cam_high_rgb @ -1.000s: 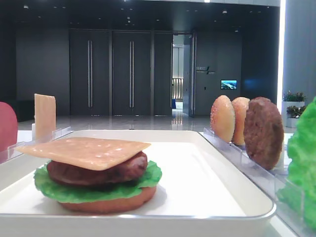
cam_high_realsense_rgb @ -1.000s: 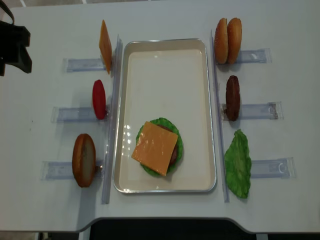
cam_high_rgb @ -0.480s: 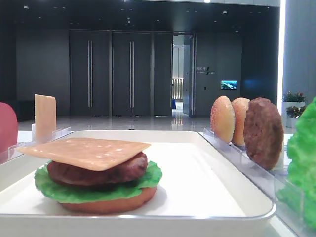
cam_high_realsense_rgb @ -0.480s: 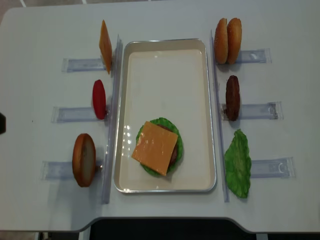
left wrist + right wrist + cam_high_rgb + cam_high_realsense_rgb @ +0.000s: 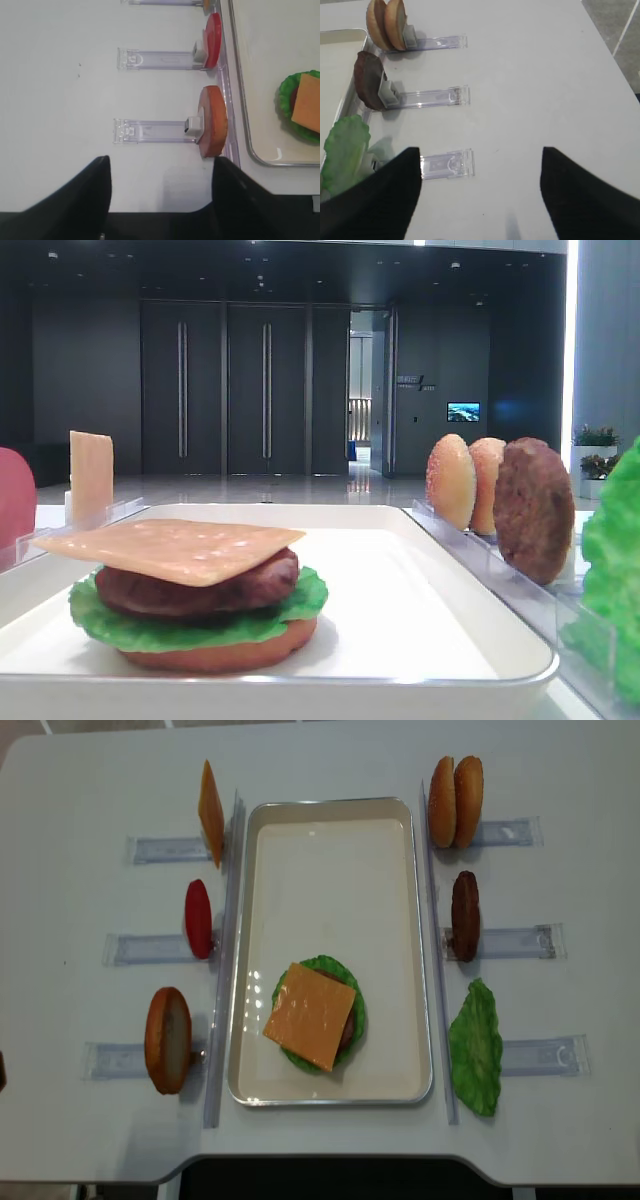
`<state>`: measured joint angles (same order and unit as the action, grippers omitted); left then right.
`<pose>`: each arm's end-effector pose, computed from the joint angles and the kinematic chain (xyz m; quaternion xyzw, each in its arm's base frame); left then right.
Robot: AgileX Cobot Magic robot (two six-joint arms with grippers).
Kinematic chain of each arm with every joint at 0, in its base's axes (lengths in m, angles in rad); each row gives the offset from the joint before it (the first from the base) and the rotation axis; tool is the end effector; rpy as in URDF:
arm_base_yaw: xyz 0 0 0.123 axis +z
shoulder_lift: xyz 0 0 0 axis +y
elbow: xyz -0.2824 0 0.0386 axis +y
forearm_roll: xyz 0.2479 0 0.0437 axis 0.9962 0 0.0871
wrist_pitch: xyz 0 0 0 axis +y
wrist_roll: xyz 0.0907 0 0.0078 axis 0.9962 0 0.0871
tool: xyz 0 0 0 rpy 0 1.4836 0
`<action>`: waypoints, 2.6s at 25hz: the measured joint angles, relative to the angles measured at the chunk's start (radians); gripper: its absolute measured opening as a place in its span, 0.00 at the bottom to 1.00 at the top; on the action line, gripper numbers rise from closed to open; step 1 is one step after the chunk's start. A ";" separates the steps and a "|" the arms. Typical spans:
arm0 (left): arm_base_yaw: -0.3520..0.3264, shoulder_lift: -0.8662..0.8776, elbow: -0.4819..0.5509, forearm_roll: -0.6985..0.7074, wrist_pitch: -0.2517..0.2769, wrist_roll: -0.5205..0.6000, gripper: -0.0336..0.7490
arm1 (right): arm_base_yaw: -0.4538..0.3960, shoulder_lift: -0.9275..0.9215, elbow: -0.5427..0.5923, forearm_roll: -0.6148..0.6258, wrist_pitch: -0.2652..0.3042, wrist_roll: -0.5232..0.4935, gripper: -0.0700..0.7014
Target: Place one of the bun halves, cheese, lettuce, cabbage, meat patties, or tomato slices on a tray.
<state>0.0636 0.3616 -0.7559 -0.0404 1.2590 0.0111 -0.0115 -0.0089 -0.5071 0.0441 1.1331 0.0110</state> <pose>0.0265 -0.0018 0.3307 -0.0225 0.9219 -0.0057 0.3867 -0.0102 0.0038 0.2734 0.0079 0.8674 0.0218 0.4972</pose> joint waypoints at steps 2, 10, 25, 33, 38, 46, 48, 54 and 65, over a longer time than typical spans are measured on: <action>0.000 -0.061 0.025 0.000 0.002 0.011 0.66 | 0.000 0.000 0.000 0.000 0.000 0.000 0.71; 0.000 -0.278 0.107 -0.013 0.002 0.026 0.61 | 0.000 0.000 0.000 0.000 0.000 0.000 0.71; 0.000 -0.380 0.231 -0.148 0.003 0.127 0.59 | 0.000 0.000 0.000 0.000 0.000 0.000 0.71; 0.000 -0.380 0.237 -0.173 0.003 0.180 0.59 | 0.000 0.000 0.000 0.000 0.000 0.000 0.71; 0.000 -0.380 0.243 -0.195 -0.018 0.230 0.58 | 0.000 0.000 0.000 0.000 0.000 0.000 0.71; 0.000 -0.380 0.278 -0.101 -0.131 0.194 0.55 | 0.000 0.000 0.000 0.000 0.000 0.000 0.71; 0.000 -0.380 0.278 -0.077 -0.136 0.158 0.55 | 0.000 0.000 0.000 0.000 0.000 0.000 0.71; 0.000 -0.380 0.278 -0.029 -0.143 0.075 0.55 | 0.000 0.000 0.000 0.000 0.000 0.000 0.71; 0.000 -0.380 0.278 -0.027 -0.145 0.066 0.54 | 0.000 0.000 0.000 0.000 0.000 0.000 0.71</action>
<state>0.0636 -0.0183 -0.4776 -0.0672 1.1138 0.0773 -0.0115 -0.0089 -0.5071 0.0441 1.1331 0.0110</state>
